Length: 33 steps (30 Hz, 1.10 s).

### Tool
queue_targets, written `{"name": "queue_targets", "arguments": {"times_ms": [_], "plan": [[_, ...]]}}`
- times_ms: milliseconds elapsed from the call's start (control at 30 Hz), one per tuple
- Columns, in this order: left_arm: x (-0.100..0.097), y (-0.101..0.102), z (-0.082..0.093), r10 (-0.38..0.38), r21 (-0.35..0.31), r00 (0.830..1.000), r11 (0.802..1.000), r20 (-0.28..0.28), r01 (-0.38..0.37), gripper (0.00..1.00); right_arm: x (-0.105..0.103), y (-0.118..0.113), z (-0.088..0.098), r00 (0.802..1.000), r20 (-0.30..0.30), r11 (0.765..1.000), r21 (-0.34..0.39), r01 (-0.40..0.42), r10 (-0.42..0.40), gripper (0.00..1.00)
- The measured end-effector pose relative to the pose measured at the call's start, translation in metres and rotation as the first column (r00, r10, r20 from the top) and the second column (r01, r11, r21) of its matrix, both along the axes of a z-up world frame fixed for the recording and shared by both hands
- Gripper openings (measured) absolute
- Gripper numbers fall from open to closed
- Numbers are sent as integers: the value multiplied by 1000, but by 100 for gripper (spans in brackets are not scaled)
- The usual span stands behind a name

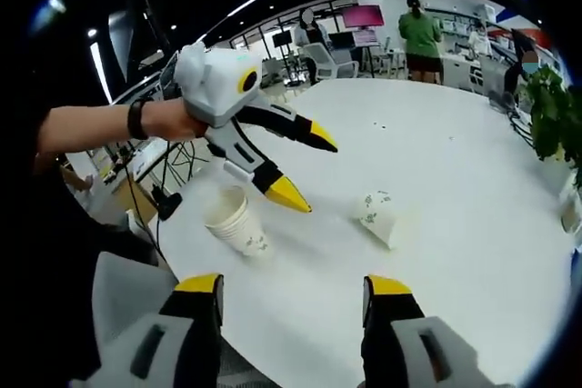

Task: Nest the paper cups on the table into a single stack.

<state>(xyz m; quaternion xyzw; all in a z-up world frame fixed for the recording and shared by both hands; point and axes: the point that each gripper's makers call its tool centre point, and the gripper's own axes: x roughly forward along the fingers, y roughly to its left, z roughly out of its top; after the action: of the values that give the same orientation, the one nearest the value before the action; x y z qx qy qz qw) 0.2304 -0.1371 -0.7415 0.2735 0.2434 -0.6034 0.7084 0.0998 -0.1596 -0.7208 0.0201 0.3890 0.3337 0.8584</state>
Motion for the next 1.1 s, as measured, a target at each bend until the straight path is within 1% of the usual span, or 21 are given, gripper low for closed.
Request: {"name": "queue_targets", "arguments": {"times_ms": [167,200,267,300,333,367,433,533,600,633,667,800,867,900,1100], "plan": [[14,-14,-15,-19,15,1000,1000,-9,19,57,-5,4,-5,1000,-8,1000,5,-7,7,61],[11,-19,-17,-29,26,1000,999,-10,29,57,-6,3,-6,1000,-10,1000,7,-5,5,61],[15,-25,-23,-46,44,999,998,-6,46,57,-8,3,-8,1000,-15,1000,13,-1,1,61],[14,-28,-24,-54,51,999,997,-4,54,57,-8,3,-9,1000,-16,1000,15,1,-1,61],[9,-33,-21,-63,62,998,996,-2,63,57,-8,2,-10,1000,-18,1000,17,4,-4,61],[9,-35,-22,-69,68,998,995,-1,69,57,-11,3,-8,1000,-19,1000,18,6,-5,61],[17,-41,-32,-80,78,997,994,-3,80,57,-11,1,-10,1000,-21,1000,21,6,-6,61],[16,-49,-40,-94,94,996,991,-12,94,56,-13,0,-11,1000,-24,1000,25,13,-12,60],[21,-51,-51,-103,114,994,988,-17,105,56,-12,0,-13,1000,-26,999,31,17,-16,60],[21,-52,-54,-108,118,994,987,-21,110,56,-15,0,-11,999,-27,999,36,21,-20,60],[13,-55,-51,-112,126,993,985,-25,114,56,-15,0,-11,999,-28,999,39,22,-21,60],[13,-60,-62,-133,157,991,978,-32,136,56,-18,-1,-15,999,-35,999,46,27,-26,60],[20,-61,-72,-144,172,989,974,-31,148,56,-16,-2,-18,999,-37,998,51,31,-29,60],[21,-62,-75,-148,177,988,972,-32,152,56,-15,-4,-19,999,-38,998,53,34,-32,60],[20,-65,-84,-164,204,986,964,-35,167,55,-16,-6,-22,998,-44,997,63,43,-40,60]]}}
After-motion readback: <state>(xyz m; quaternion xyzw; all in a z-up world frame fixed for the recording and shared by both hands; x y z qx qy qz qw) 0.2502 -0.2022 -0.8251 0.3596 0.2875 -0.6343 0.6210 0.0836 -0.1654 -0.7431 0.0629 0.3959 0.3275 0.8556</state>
